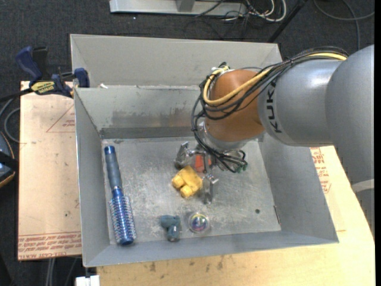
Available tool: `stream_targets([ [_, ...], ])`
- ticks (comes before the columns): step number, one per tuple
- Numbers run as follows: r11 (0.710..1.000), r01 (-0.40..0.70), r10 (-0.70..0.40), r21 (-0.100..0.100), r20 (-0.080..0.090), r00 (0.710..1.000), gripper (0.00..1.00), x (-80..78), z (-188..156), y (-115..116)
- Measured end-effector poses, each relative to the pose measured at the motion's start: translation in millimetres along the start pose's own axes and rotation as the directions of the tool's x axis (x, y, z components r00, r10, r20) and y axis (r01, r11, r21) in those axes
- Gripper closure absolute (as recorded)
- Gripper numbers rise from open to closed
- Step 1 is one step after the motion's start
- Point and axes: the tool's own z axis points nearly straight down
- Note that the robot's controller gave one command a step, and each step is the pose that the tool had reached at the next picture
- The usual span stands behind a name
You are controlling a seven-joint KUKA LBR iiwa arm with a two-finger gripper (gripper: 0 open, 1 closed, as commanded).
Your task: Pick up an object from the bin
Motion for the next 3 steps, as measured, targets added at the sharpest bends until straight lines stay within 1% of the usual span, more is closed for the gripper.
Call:
stream_targets([
  [1,0.993,0.122,-0.122,0.005,0.001,0.993,0.00,-1.9,-2,4],
  [2,0.993,0.122,-0.122,0.006,0.014,0.992,1.00,-5.3,-4,5],
  [3,0.993,0.119,-0.119,0.002,0.000,0.993,1.00,-8.4,-63,5],
])
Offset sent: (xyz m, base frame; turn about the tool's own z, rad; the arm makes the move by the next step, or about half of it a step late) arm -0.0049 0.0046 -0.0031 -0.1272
